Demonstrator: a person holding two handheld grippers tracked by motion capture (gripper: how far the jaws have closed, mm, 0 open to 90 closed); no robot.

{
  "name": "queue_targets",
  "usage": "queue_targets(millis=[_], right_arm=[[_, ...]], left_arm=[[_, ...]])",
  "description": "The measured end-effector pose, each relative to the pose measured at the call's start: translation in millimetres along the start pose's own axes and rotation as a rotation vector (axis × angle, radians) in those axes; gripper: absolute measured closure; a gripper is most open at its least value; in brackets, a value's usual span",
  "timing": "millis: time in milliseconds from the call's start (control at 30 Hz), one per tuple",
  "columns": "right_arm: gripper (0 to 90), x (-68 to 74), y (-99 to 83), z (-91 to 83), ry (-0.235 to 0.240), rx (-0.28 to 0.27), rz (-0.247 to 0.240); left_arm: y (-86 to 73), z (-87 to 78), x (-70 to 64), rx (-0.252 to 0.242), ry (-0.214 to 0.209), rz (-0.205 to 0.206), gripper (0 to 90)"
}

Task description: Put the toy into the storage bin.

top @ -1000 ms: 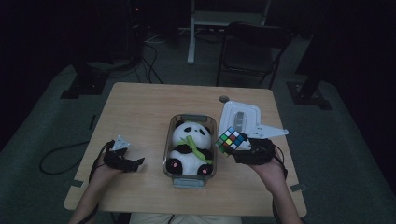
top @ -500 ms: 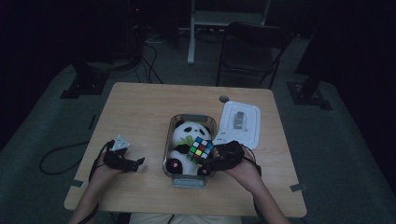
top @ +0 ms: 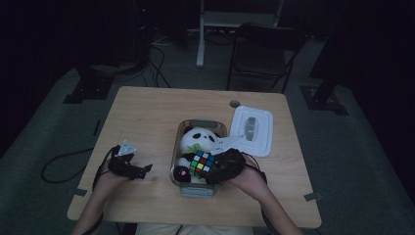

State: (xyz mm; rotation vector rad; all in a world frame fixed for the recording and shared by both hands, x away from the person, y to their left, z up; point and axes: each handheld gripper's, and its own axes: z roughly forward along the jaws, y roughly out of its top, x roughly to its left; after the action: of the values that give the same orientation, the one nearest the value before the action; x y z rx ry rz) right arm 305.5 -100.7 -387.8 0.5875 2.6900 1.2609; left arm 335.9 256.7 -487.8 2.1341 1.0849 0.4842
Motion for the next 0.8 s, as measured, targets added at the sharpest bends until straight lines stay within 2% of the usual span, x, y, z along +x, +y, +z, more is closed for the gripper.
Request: queue_targets(millis=[100, 167, 333, 433, 567, 700, 733, 800], right_arm=[[33.8, 2.9, -1.1, 0.2, 0.029, 0.028, -0.015], [33.8, 4.2, -2.4, 6.0, 0.012, 0.063, -0.036], [33.5, -5.1, -2.6, 6.6, 0.055, 0.03, 0.03], [32.0, -5.0, -2.2, 5.6, 0.056, 0.026, 0.034], [23.9, -6.2, 0.3, -1.7, 0.074, -0.014, 0.053], [28.0, -7.8, 2.3, -10.8, 0.058, -0.053, 0.07], [34.6, -7.7, 2.3, -13.7, 0.046, -0.065, 0.079], [39.6, -6.7, 2.0, -19.9, 0.029, -0.084, 0.077]], left_arm=[[12.4, -15.2, -10.4, -0.037, 0.007, 0.027, 4.6], [20.7, -24.0, -17.2, -0.058, -0.004, 0.036, 4.6], [37.8, -38.6, -36.9, -0.089, -0.023, 0.085, 4.6], [47.1, -45.7, -45.8, -0.104, -0.06, 0.1, 4.6], [61.3, -53.7, -57.3, -0.102, -0.074, 0.107, 4.6], [75.5, -60.4, -70.1, -0.117, -0.125, 0.134, 4.7], [78.4, -62.0, -74.1, -0.122, -0.127, 0.15, 5.1], [84.2, -65.7, -82.1, -0.132, -0.13, 0.171, 5.8]])
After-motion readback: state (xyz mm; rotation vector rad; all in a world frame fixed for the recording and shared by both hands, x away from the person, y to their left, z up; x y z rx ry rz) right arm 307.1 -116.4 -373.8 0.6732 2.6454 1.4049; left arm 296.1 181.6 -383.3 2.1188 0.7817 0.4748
